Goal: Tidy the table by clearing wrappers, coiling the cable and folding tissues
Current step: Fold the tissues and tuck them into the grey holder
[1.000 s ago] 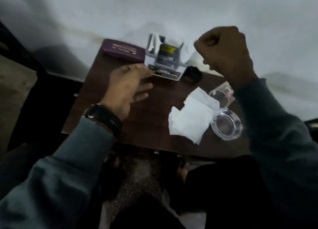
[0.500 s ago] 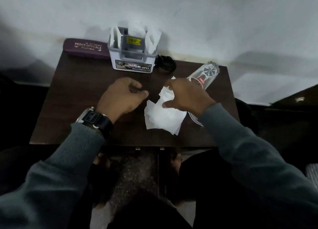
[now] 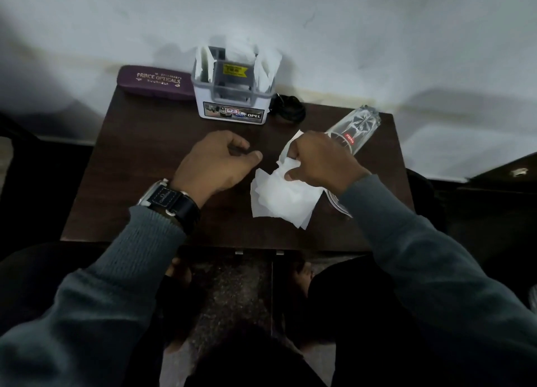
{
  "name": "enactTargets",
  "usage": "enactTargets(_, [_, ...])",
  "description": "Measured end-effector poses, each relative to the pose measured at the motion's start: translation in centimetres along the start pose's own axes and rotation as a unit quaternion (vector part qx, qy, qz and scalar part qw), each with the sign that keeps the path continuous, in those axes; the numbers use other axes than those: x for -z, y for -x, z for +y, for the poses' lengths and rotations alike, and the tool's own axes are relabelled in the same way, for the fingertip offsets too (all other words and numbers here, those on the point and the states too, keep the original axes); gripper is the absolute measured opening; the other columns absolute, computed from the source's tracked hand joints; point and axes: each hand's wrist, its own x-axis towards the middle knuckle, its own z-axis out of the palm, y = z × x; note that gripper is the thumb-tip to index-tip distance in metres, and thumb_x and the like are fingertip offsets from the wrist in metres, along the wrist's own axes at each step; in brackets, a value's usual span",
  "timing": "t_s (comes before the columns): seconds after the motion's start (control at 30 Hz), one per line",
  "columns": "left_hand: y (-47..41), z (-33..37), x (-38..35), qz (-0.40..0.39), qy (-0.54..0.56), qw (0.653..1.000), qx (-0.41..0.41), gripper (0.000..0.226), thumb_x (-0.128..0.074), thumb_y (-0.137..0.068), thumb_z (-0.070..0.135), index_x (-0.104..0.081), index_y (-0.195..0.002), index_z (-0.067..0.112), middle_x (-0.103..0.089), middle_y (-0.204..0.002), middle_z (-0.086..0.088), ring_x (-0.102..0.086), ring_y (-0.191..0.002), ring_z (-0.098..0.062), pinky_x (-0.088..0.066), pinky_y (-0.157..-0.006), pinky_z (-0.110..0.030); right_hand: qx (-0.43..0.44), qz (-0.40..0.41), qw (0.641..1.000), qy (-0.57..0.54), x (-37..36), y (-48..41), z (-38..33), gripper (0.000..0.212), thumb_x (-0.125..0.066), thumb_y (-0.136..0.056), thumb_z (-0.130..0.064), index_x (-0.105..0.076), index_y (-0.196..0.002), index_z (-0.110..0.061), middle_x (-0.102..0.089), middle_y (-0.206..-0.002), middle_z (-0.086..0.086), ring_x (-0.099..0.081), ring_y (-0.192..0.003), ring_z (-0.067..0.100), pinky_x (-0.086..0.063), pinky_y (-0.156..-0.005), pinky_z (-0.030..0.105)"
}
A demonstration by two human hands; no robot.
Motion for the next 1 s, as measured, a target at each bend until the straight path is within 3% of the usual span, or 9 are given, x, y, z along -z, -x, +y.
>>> enactTargets(0.13, [0.2,0.0,0.4,-0.003,0.030,1.000,0.004,0.035,-0.074,-0.085,0.053,-0.068,-0.112,0.031,-0.069,-0.108,0.013,-0.067,-0.102,-0.012,-0.054,-0.097,-0.037,0.028,0.030,0.999,-0.025,0.2,0.1,-0.1,0.031,-0.076,-0.088,-0.037,-0.073,-0.113,-0.018,-0.065,-0.116,0.007,-0.057,-0.113,0.029,-0.047,-0.095,0.043])
enactTargets(0.27, [0.6,0.8,0.7,-0.047,0.108,0.993,-0.005,0.044,-0.080,-0.085,0.041,-0.066,-0.122,0.023,-0.070,-0.111,0.008,-0.067,-0.102,-0.006,-0.053,-0.084,-0.025,0.061,0.024,0.983,-0.173,1.8,0.4,0.6,0.019,-0.079,-0.087,-0.039,-0.076,-0.097,-0.023,-0.073,-0.091,-0.006,-0.067,-0.088,0.013,-0.055,-0.083,0.041])
enactTargets(0.4, [1.0,0.7,0.9,-0.110,0.194,0.975,-0.013,0.062,-0.091,-0.074,0.024,-0.062,-0.128,0.020,-0.073,-0.117,0.005,-0.071,-0.104,-0.005,-0.057,-0.083,-0.020,0.047,0.065,0.942,-0.326,2.5,0.6,1.1,0.015,-0.079,-0.088,-0.024,-0.077,-0.101,-0.016,-0.079,-0.095,-0.002,-0.076,-0.091,0.016,-0.060,-0.086,0.050])
enactTargets(0.5, [1.1,0.8,0.8,-0.103,0.196,0.975,-0.036,0.053,-0.090,-0.075,0.016,-0.067,-0.123,0.019,-0.077,-0.112,0.005,-0.074,-0.100,-0.008,-0.060,-0.084,-0.023,0.032,0.084,0.909,-0.406,2.6,0.8,1.0,0.019,-0.077,-0.090,-0.018,-0.077,-0.108,-0.010,-0.080,-0.101,0.001,-0.077,-0.096,0.018,-0.060,-0.090,0.051])
enactTargets(0.6, [1.2,1.0,0.8,-0.074,0.253,0.964,-0.032,0.038,-0.083,-0.082,0.007,-0.072,-0.117,0.016,-0.079,-0.106,0.002,-0.076,-0.096,-0.012,-0.063,-0.078,-0.027,0.013,0.095,0.877,-0.470,2.9,0.7,0.9,0.022,-0.079,-0.090,-0.018,-0.077,-0.110,-0.009,-0.080,-0.102,0.002,-0.077,-0.095,0.016,-0.063,-0.085,0.041])
enactTargets(0.7, [1.1,1.4,1.1,-0.060,0.346,0.936,0.005,0.035,-0.079,-0.086,0.007,-0.071,-0.119,0.017,-0.079,-0.108,0.001,-0.076,-0.099,-0.016,-0.064,-0.074,-0.032,-0.019,0.092,0.803,-0.589,3.1,0.9,0.5,0.022,-0.076,-0.091,-0.012,-0.076,-0.112,-0.006,-0.080,-0.104,0.007,-0.077,-0.094,0.017,-0.062,-0.081,0.033])
enactTargets(0.87, [1.7,2.6,1.4,-0.092,0.542,0.835,0.030,0.043,-0.074,-0.087,0.003,-0.066,-0.128,0.006,-0.076,-0.119,-0.008,-0.075,-0.107,-0.023,-0.063,-0.076,-0.035,-0.052,0.060,0.677,-0.731,3.3,1.1,-1.0,0.029,-0.072,-0.092,-0.008,-0.071,-0.120,0.002,-0.075,-0.117,0.019,-0.072,-0.112,0.034,-0.058,-0.097,0.049])
enactTargets(1.0, [1.6,2.4,1.1,-0.041,0.537,0.842,0.028,0.045,-0.076,-0.084,-0.002,-0.067,-0.128,0.003,-0.076,-0.119,-0.011,-0.075,-0.107,-0.026,-0.064,-0.075,-0.037,-0.064,0.036,0.599,-0.798,3.3,0.8,-2.0,0.031,-0.070,-0.094,-0.013,-0.070,-0.120,0.002,-0.074,-0.121,0.017,-0.071,-0.113,0.031,-0.059,-0.095,0.050])
